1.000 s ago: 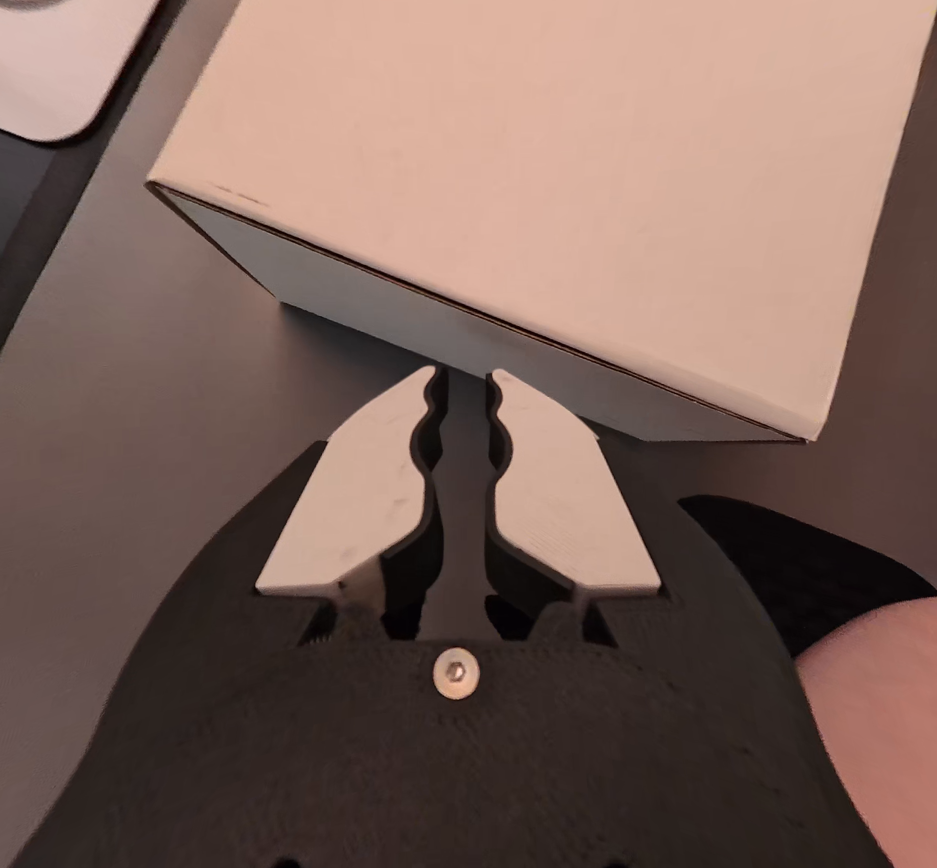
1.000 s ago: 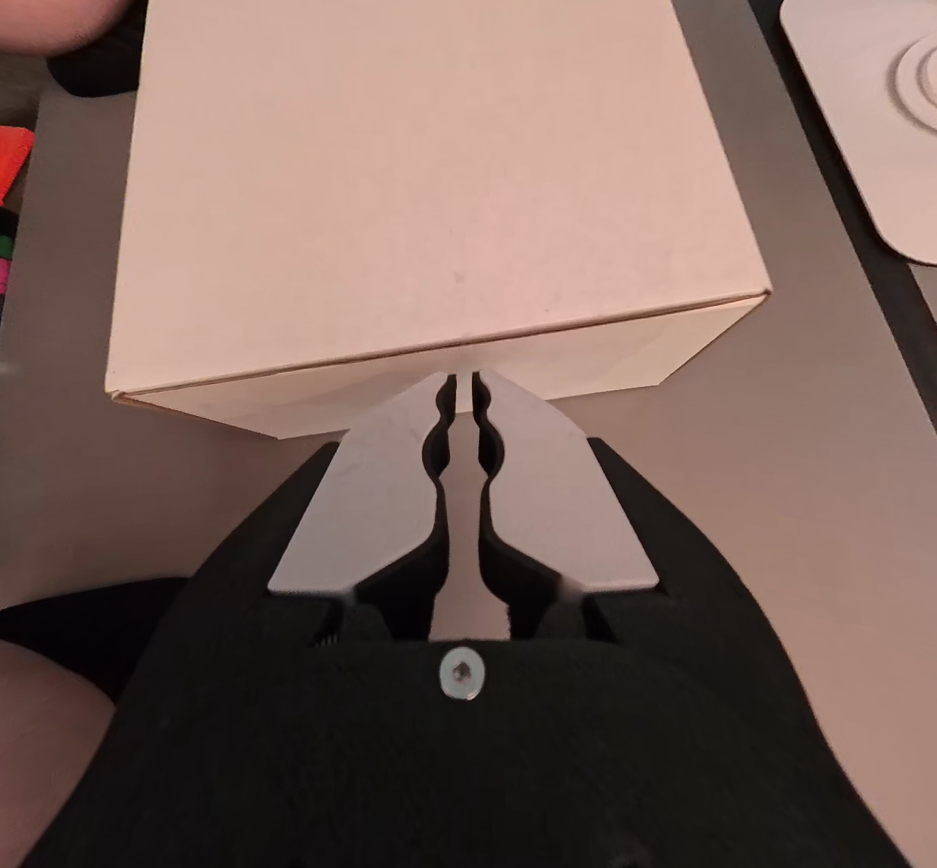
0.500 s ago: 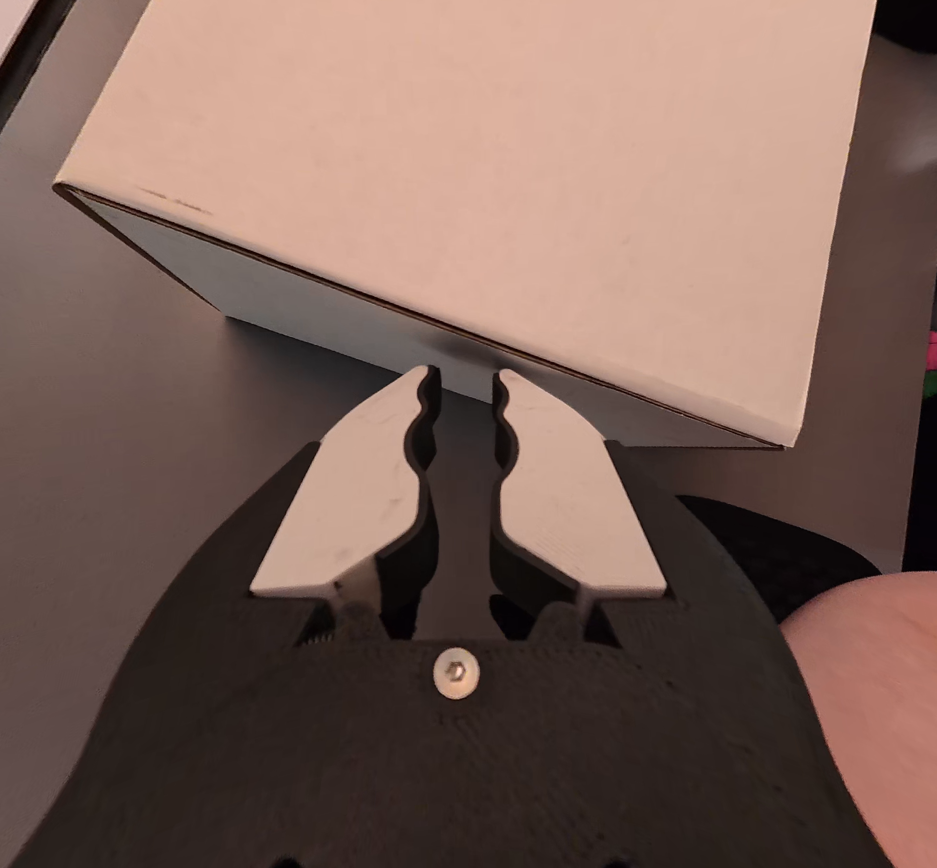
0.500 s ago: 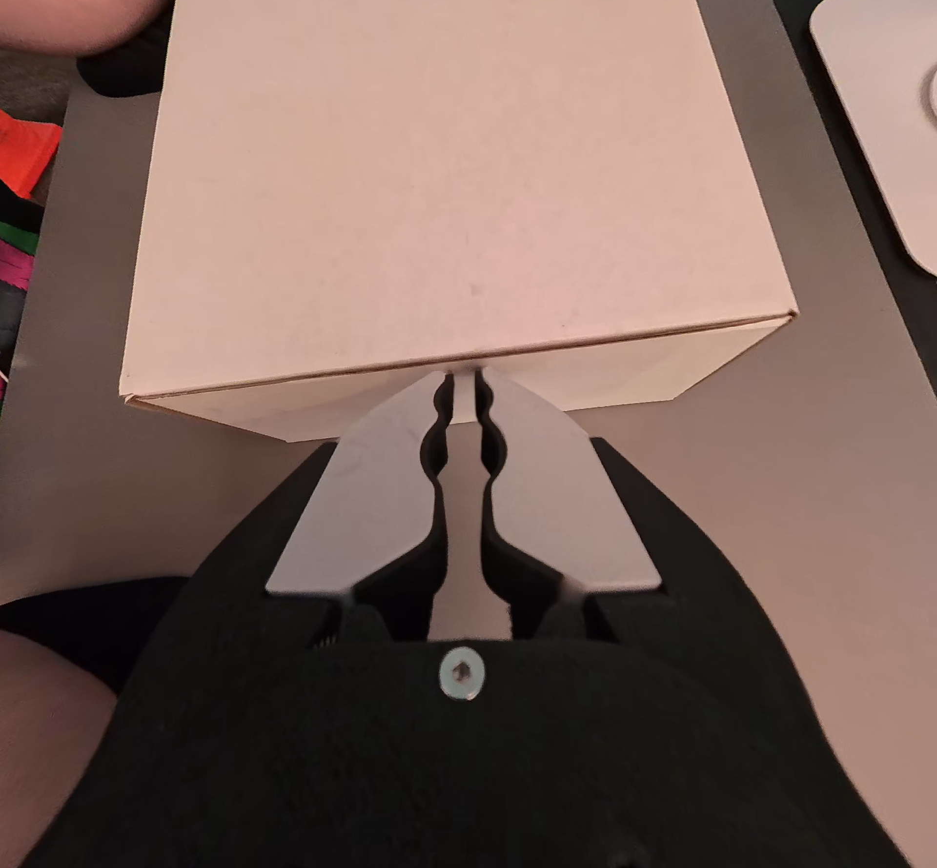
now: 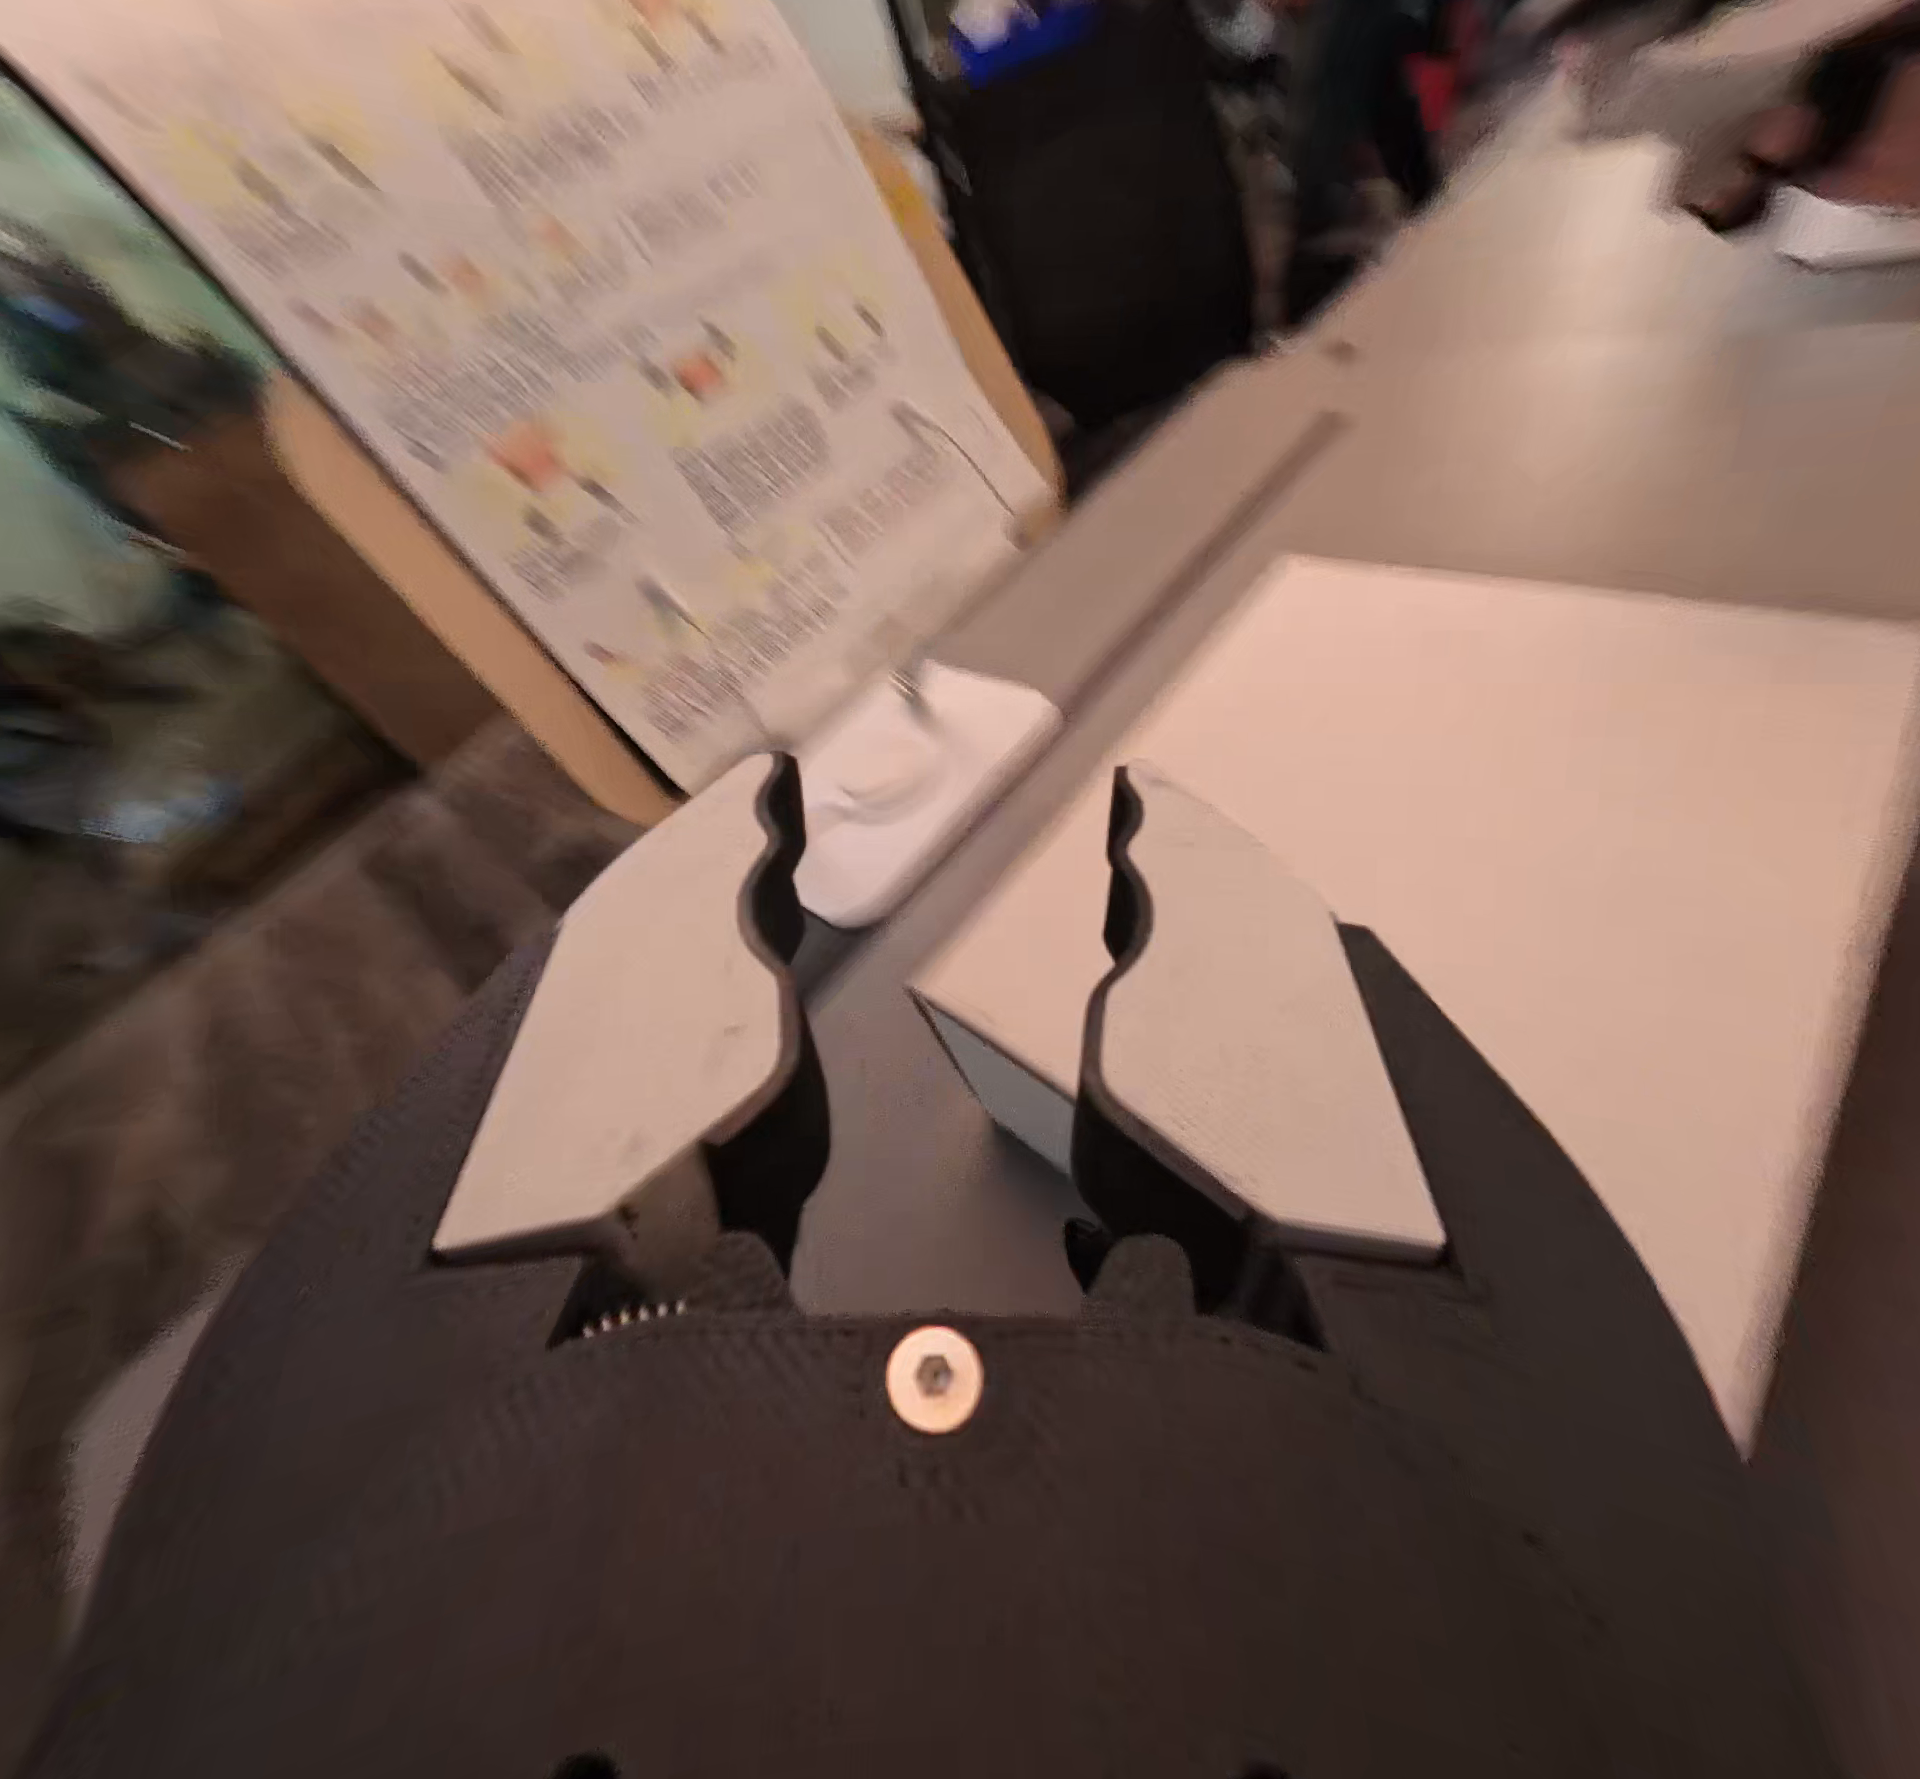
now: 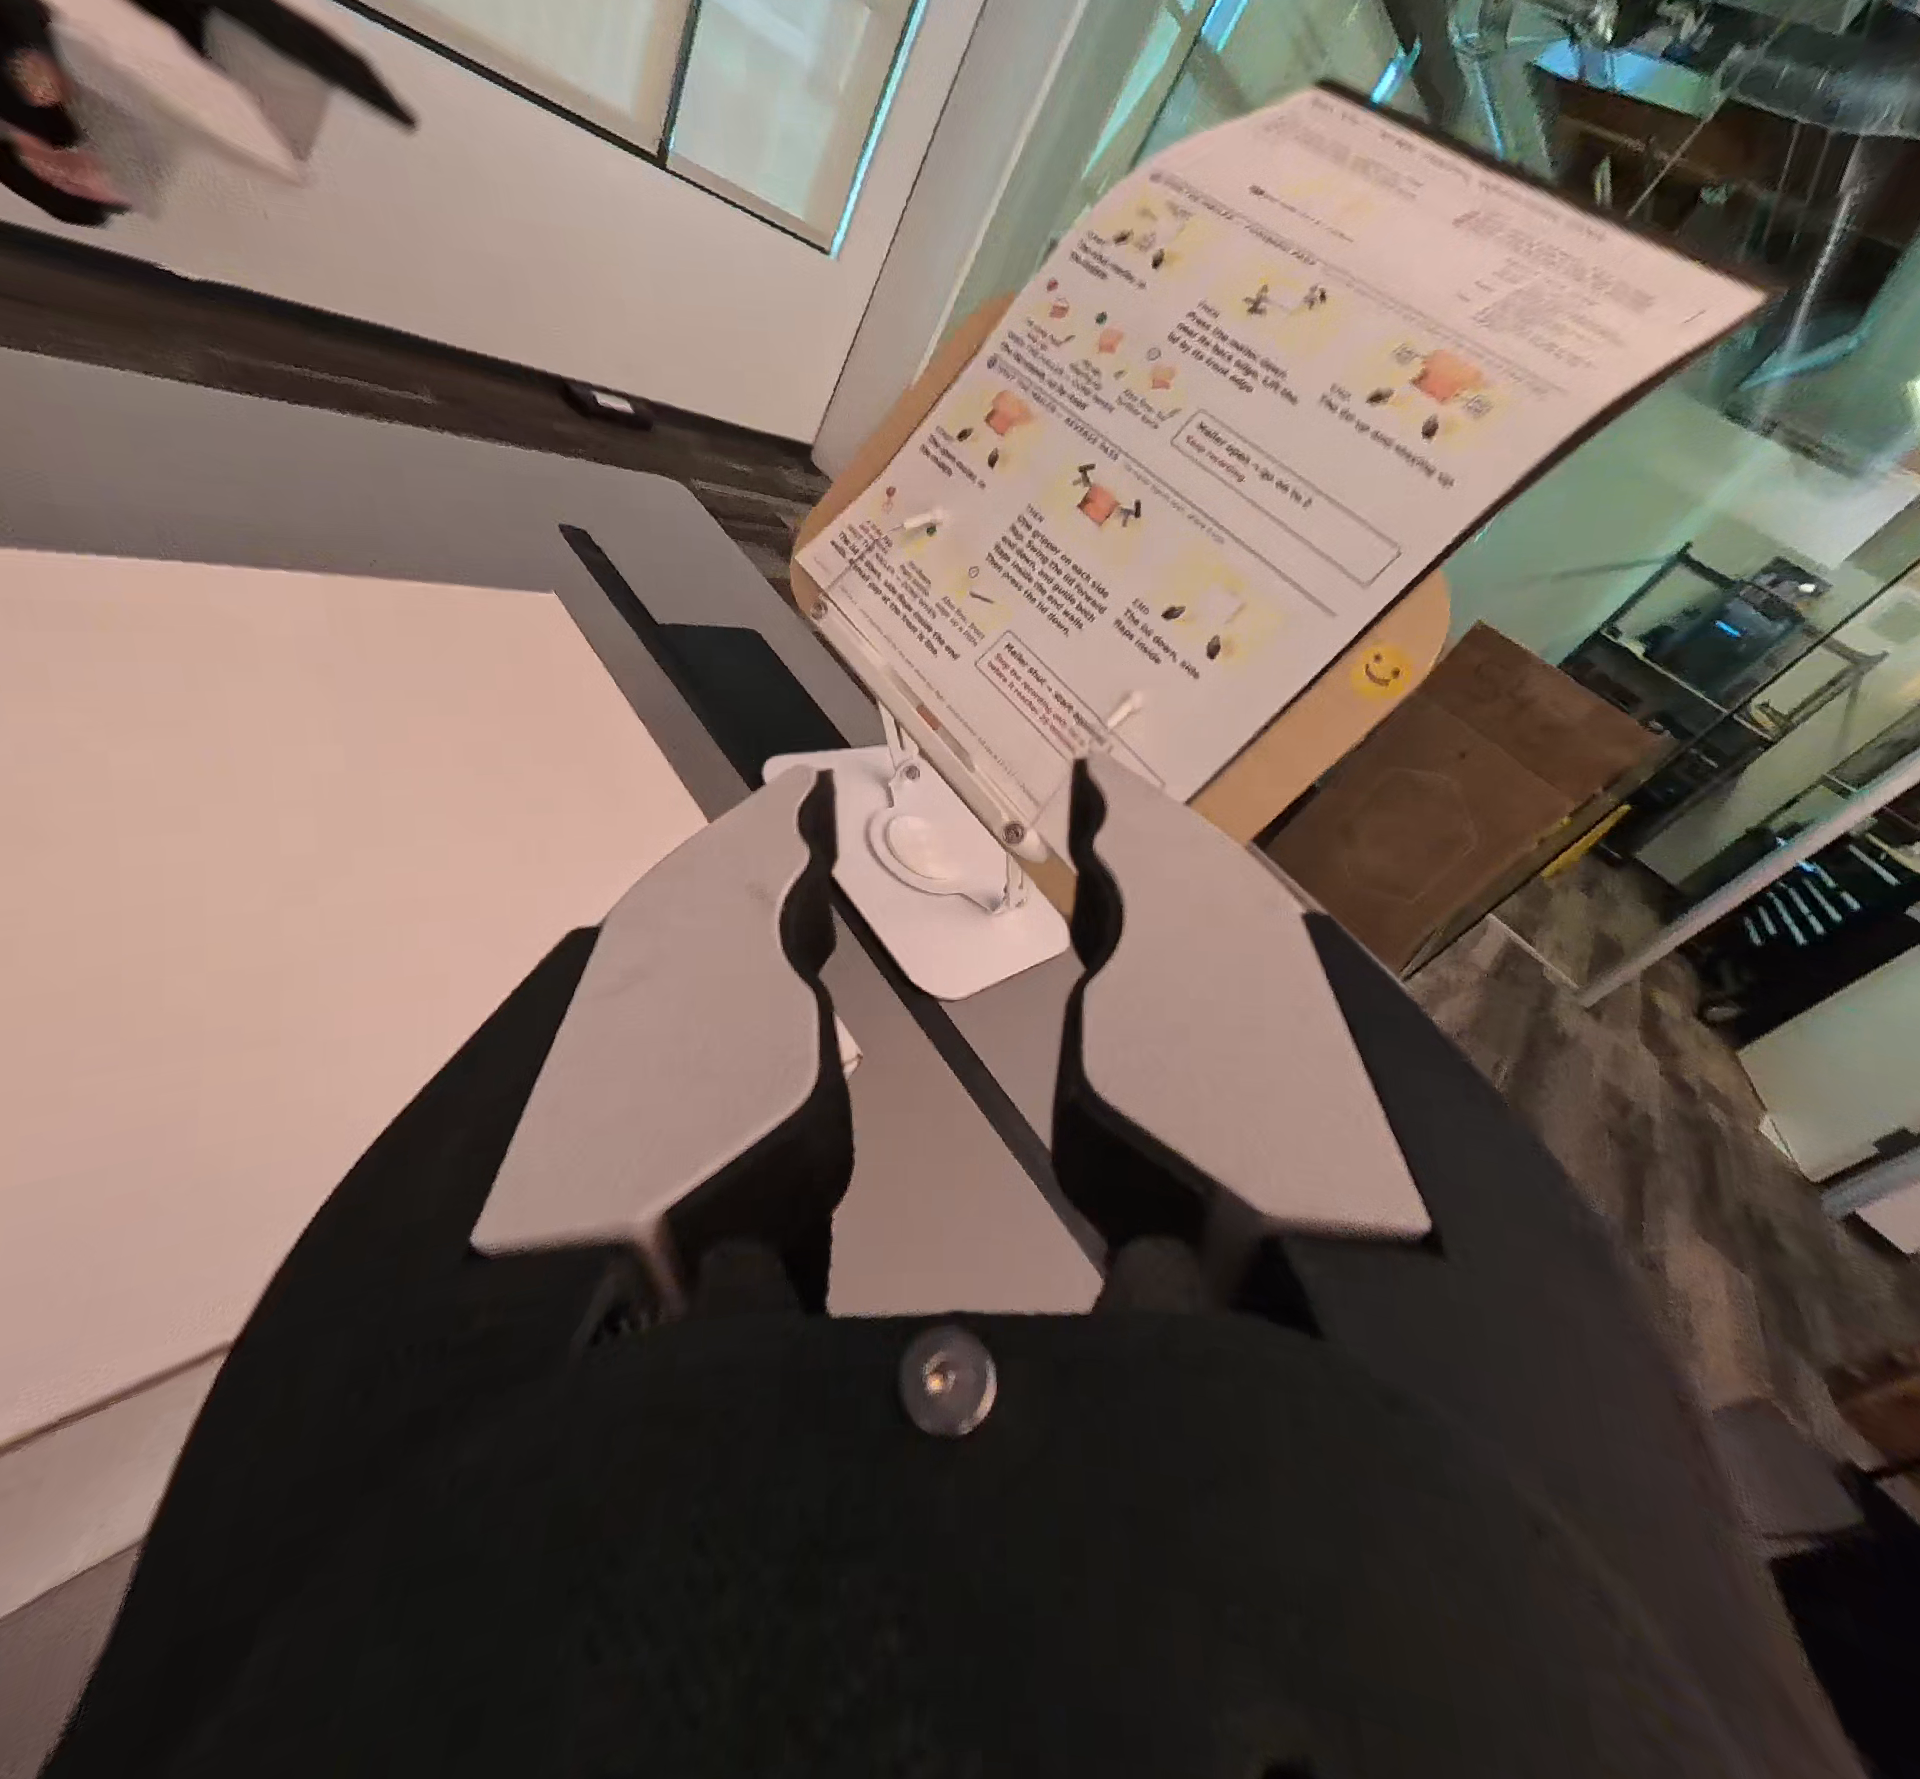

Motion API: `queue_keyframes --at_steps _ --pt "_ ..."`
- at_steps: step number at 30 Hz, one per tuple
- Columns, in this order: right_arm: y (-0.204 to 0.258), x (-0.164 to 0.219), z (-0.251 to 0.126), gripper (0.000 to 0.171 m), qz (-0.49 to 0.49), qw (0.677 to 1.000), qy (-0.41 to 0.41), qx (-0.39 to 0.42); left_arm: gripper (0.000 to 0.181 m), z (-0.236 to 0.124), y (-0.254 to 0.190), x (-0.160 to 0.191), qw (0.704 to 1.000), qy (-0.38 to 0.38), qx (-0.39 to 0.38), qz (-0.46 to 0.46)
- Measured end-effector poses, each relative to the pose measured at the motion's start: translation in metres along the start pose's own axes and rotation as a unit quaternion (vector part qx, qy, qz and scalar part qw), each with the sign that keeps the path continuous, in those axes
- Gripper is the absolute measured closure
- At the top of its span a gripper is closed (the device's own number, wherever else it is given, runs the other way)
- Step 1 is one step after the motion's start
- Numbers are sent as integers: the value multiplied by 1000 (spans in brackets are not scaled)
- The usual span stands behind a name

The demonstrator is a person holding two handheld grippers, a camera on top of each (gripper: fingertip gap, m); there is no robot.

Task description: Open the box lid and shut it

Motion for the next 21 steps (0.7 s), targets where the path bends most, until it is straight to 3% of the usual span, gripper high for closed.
queue_keyframes --at_steps 2,4,7,8,10,12,16,21 --pt "7 -11 -2 116 -13 1000 -17 6 126 -1 12 -32 993 -81 -87 -13" --pt "3 -22 -3 102 -12 998 -39 38 125 0 3 -58 985 -142 -85 -36" --pt "-7 -39 -9 92 -28 990 -105 86 114 2 -8 -78 984 -151 -95 -11" --pt "-9 -45 -13 94 -34 986 -136 94 114 2 -11 -82 985 -147 -96 -1" --pt "2 -48 -16 117 -33 986 -156 51 119 -1 -17 -93 982 -164 -93 -2" --pt "9 -47 -16 139 -24 988 -153 17 135 -6 -23 -109 974 -213 -74 -27" --pt "14 -52 -18 167 -15 986 -168 7 172 -10 -28 -123 950 -291 -44 -104" --pt "25 -64 -22 171 -5 983 -184 -5 181 -1 -33 -114 962 -257 -21 -91"
Point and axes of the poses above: each gripper's, where its closed fingertips meet, z out along the fingers, x out of its underside, y = z × x across the jaws, the point moved 1 cm from there along -z, back along the fingers, and after that the axes turned 15 degrees about z, right-handed, at the moved point
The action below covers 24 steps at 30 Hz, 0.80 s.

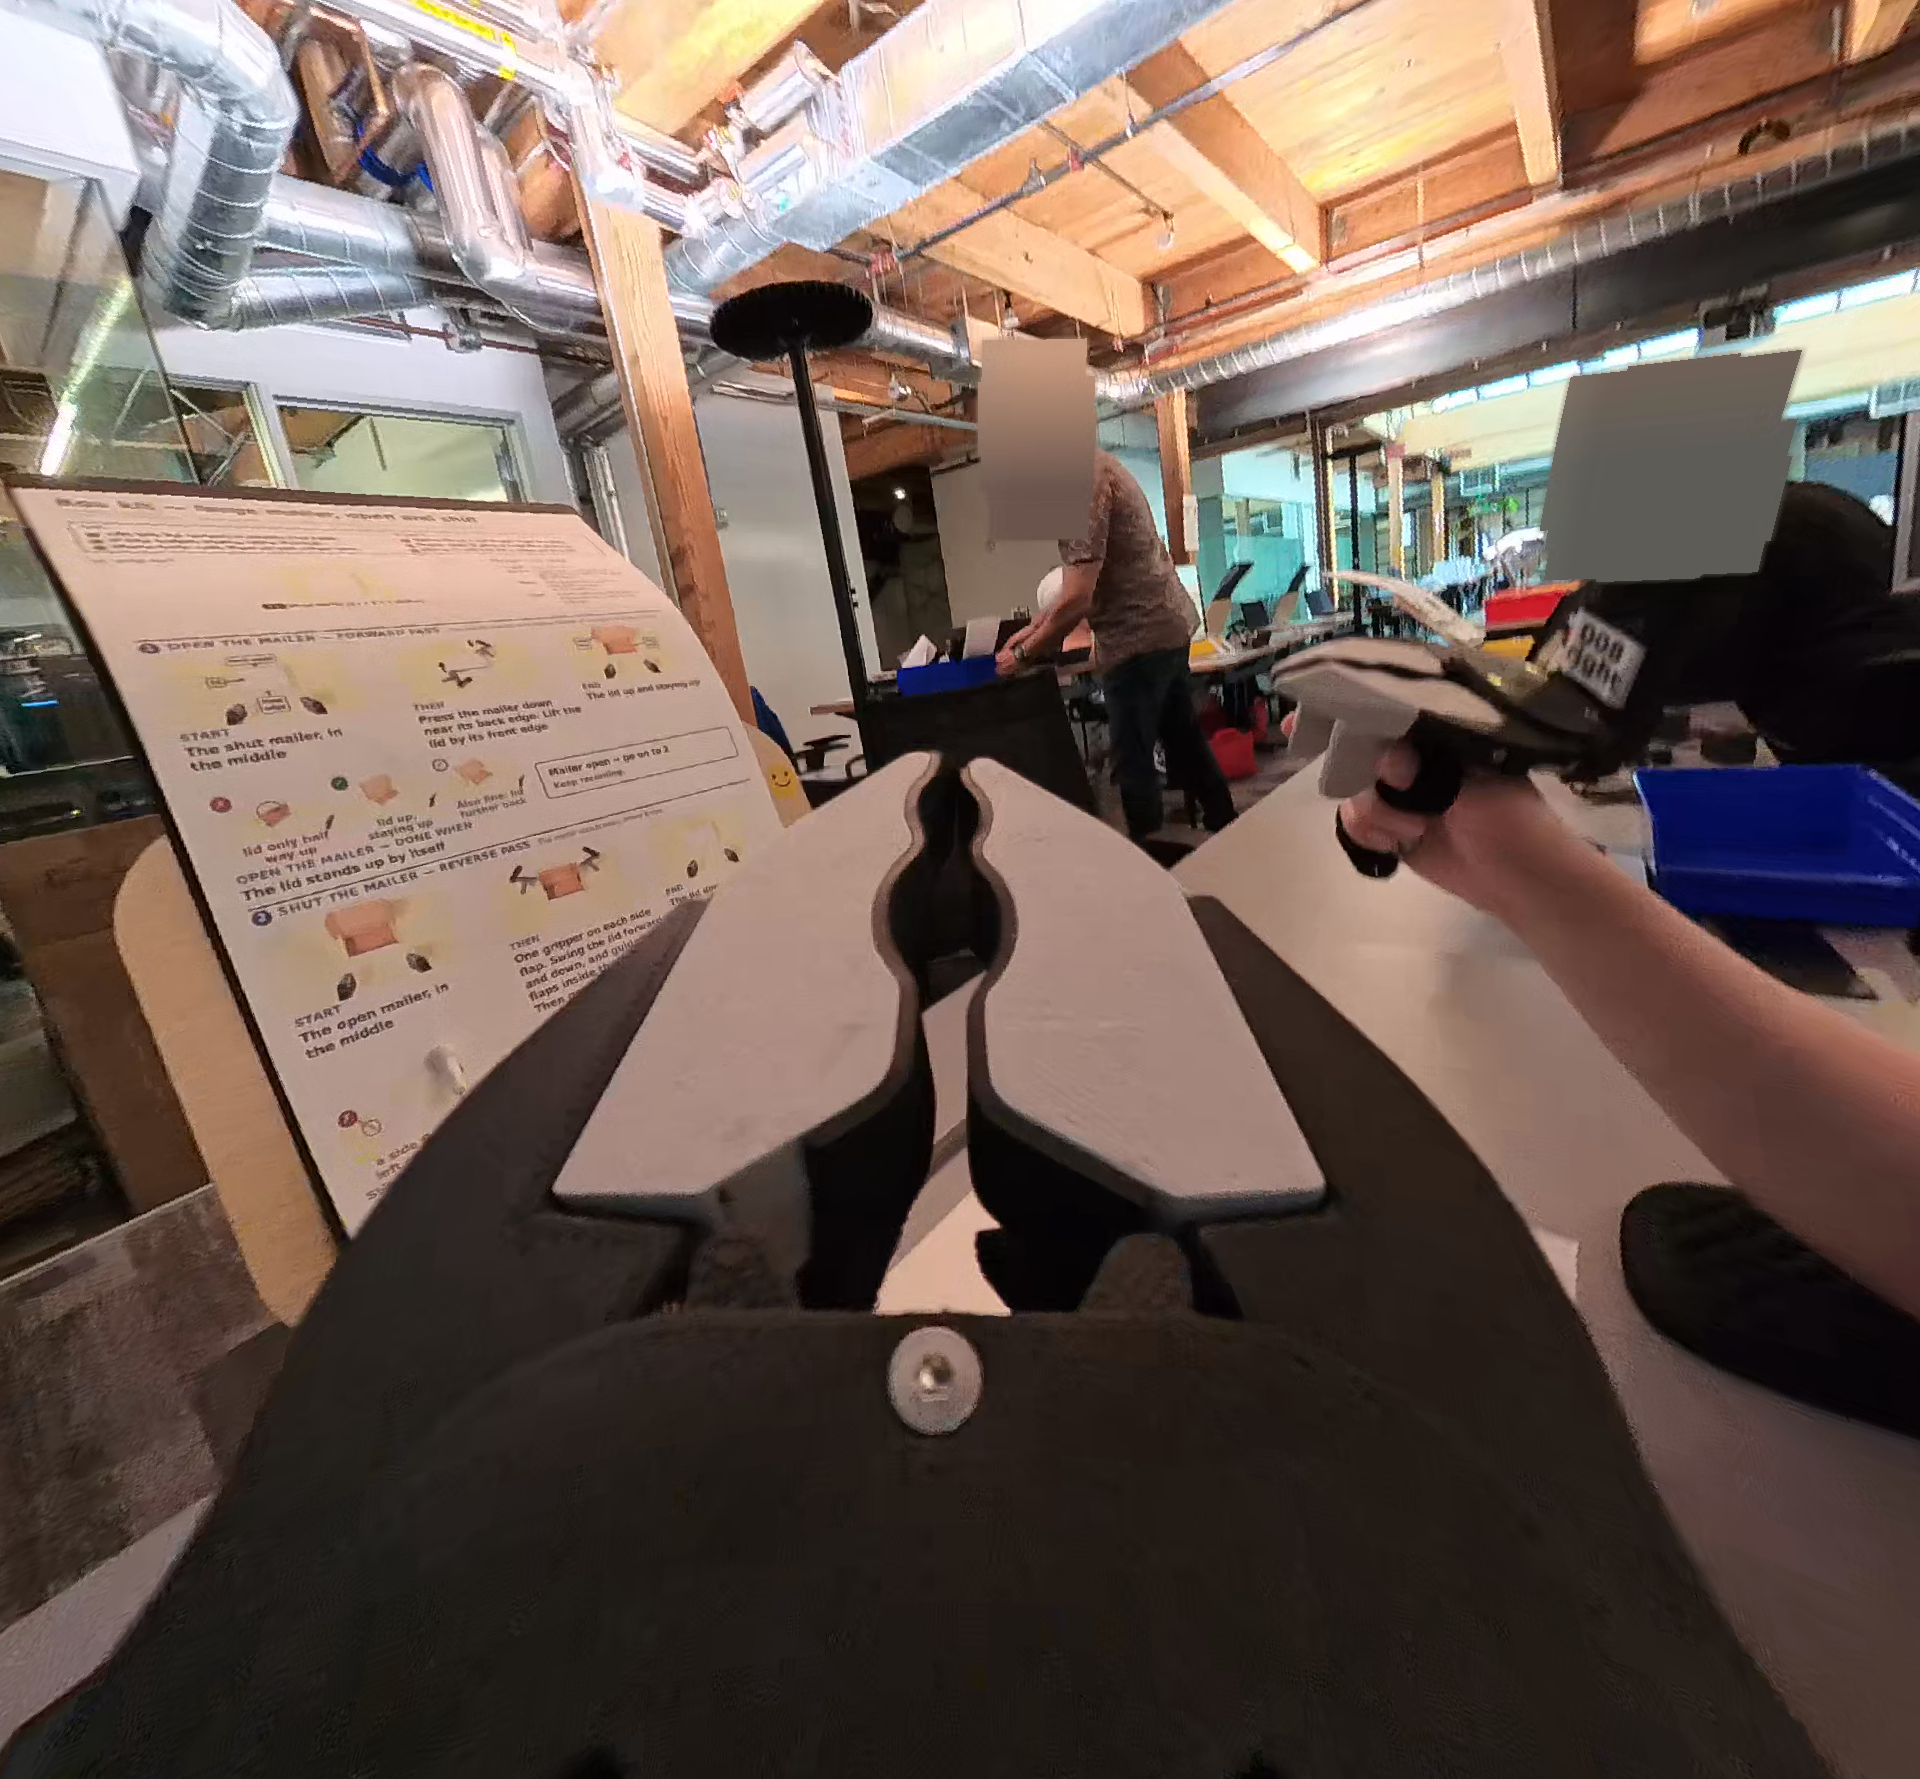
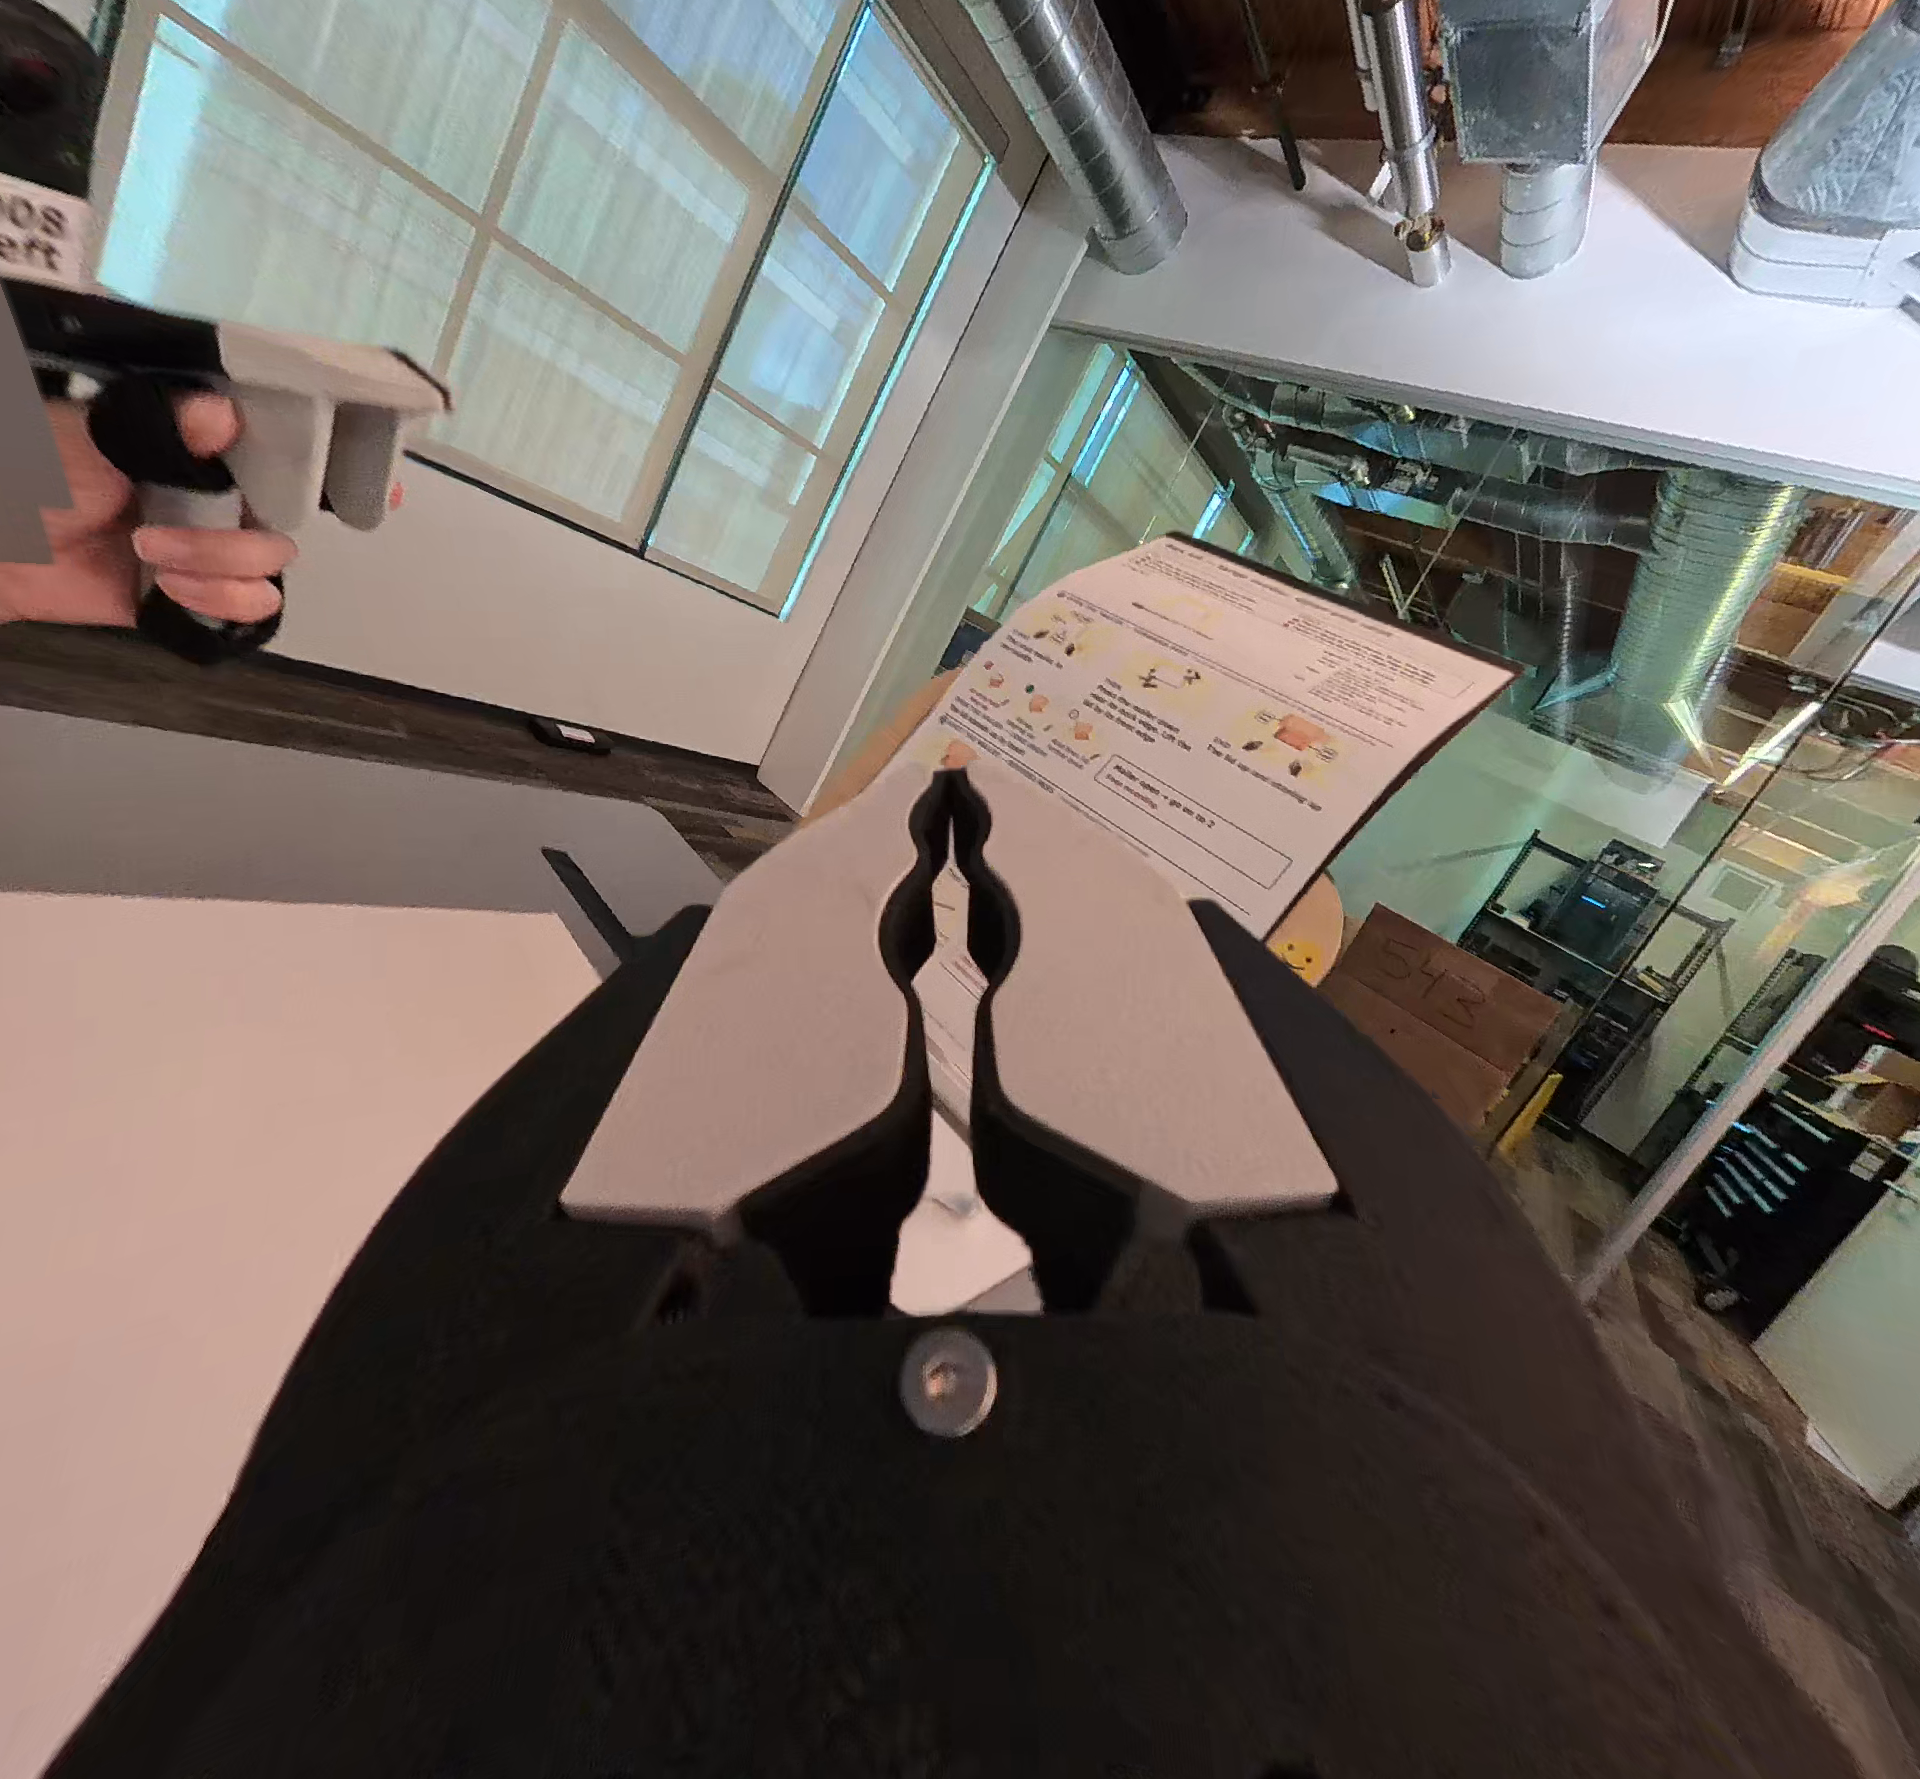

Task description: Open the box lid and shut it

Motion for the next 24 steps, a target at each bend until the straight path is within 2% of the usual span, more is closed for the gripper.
queue_keyframes --at_steps 3,6,11,17,24 --pt "9 -13 0 171 37 999 -10 -15 181 1 -8 4 998 45 19 38" --pt "20 -26 -2 171 24 999 -30 -24 181 0 -16 3 993 76 22 89" --pt "34 -33 -1 171 -88 995 -43 0 181 4 -49 7 983 108 103 110" --pt "46 -22 7 171 -197 980 -25 17 181 9 -64 20 971 143 126 146" --pt "61 -17 9 171 -295 954 -39 20 181 11 -70 23 972 148 139 115"
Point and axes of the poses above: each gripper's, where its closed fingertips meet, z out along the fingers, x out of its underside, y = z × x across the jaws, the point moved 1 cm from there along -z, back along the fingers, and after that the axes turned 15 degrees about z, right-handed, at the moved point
